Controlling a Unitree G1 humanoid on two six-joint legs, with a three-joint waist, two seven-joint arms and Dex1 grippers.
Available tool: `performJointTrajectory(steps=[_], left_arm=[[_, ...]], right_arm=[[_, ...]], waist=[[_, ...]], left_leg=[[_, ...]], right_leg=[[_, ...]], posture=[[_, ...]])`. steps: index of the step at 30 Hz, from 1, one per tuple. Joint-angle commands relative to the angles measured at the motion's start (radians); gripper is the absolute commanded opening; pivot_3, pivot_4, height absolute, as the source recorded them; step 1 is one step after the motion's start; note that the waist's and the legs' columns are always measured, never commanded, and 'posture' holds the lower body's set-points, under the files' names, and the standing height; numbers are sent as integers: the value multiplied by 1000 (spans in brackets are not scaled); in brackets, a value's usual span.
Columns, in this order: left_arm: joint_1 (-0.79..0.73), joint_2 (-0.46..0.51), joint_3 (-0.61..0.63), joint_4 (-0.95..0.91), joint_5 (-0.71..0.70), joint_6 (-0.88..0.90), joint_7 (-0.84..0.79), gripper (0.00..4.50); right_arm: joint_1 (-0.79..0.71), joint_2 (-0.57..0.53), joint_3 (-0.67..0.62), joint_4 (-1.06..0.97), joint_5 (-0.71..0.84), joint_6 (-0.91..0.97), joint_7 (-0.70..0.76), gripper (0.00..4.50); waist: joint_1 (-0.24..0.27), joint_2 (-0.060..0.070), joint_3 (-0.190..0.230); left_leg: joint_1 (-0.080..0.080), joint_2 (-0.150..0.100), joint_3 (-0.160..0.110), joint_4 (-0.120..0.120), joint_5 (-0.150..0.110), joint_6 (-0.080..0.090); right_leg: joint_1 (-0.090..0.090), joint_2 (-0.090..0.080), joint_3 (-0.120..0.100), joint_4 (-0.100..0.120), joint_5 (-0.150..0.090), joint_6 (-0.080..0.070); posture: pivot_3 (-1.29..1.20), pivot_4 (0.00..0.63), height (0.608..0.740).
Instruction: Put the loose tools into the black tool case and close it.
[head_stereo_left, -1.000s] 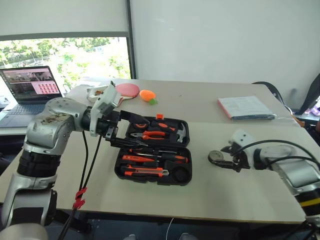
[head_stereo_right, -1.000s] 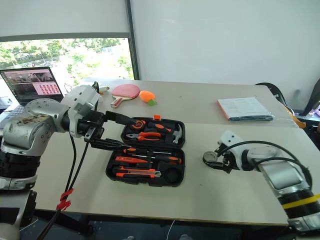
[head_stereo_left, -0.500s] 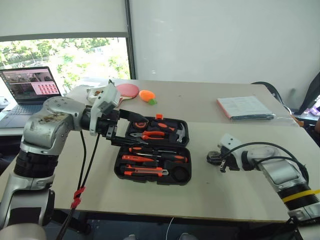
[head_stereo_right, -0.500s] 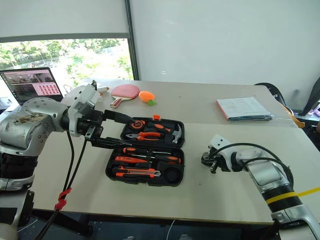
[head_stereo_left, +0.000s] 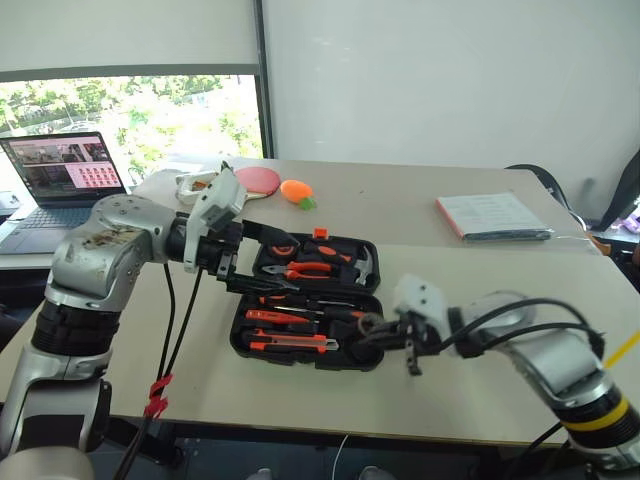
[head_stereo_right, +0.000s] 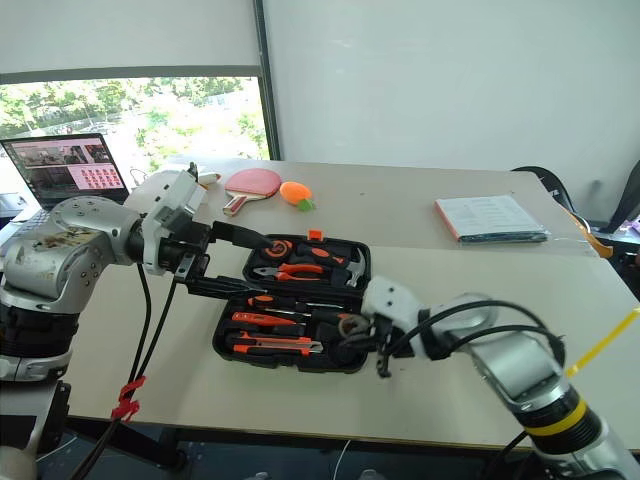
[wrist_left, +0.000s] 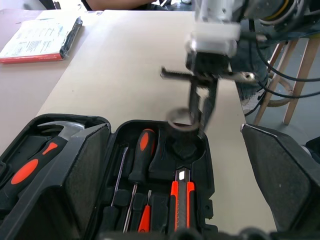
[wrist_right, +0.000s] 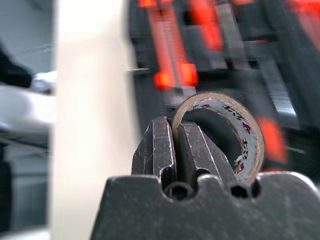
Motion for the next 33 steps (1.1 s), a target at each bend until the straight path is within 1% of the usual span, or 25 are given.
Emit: performJointTrajectory(steps=[1, 4, 9, 14, 16, 17, 22, 23, 25, 27, 33], left_arm=[[-18, 12, 2, -9, -1, -18, 1, 4500], [-18, 13, 2, -6, 0, -20, -1, 4500], [-14, 18, 4, 2, 6, -34, -4, 4500], [-9, 22, 7, 4, 6, -43, -5, 4500], [-8, 22, 8, 7, 6, -47, -5, 4500], [-8, 22, 7, 8, 7, -49, -4, 4500], [-8, 16, 2, 15, 8, -61, -1, 4500], [-8, 15, 1, 17, 9, -64, -1, 4500], [-7, 12, -1, 21, 11, -69, -1, 4500], [-4, 12, -3, 23, 12, -74, -3, 4500], [34, 22, -8, 22, 24, -75, 15, 4500]], right_arm=[[-2, 1, 24, 7, -49, -25, -22, 12], [-7, 4, 44, 33, -82, -40, -31, 12], [-9, 36, 52, 47, -75, -52, -13, 12], [10, 19, 72, 30, -85, -41, -2, 12], [17, 11, 70, 21, -87, -34, -1, 797], [18, 9, 69, 18, -89, -29, -3, 1035], [3, 14, 44, 3, -78, -12, -11, 2735], [-2, 19, 33, -3, -65, 1, -12, 3105], [-17, 22, -5, -26, -24, 42, -10, 3679], [-29, 18, -55, -52, 23, 84, -8, 4427], [-13, -14, -253, -104, 158, 186, -28, 4477]], waist=[[1, 0, 0], [1, 0, 0], [1, 0, 0], [1, 0, 0], [1, 0, 0], [2, 0, 0], [2, 0, 0], [2, 0, 0], [2, 0, 0], [2, 0, 0], [2, 0, 0]], left_leg=[[0, 0, 0, 0, 0, 0], [0, 0, 0, 0, 0, 0], [0, 0, 0, 0, 0, 0], [0, 0, 0, 0, 0, 0], [0, 0, 0, 0, 0, 0], [0, 0, 0, 0, 0, 0], [0, 0, 0, 0, 0, 0], [0, 0, 0, 0, 0, 0], [0, 0, 0, 0, 0, 0], [0, 0, 0, 0, 0, 0], [0, 0, 0, 0, 0, 0]], right_leg=[[0, 0, 0, 0, 0, 0], [0, 0, 0, 0, 0, 0], [0, 0, 0, 0, 0, 0], [0, 0, 0, 0, 0, 0], [0, 0, 0, 0, 0, 0], [0, 0, 0, 0, 0, 0], [0, 0, 0, 0, 0, 0], [0, 0, 0, 0, 0, 0], [0, 0, -1, 0, 0, 0], [0, 0, 0, 0, 0, 0], [0, 0, 0, 0, 0, 0]], posture=[[0, 150, 737], [0, 150, 737], [0, 150, 737], [0, 150, 737], [0, 150, 737], [0, 150, 737], [0, 150, 737], [0, 150, 737], [0, 150, 737], [0, 150, 737], [0, 150, 737]])
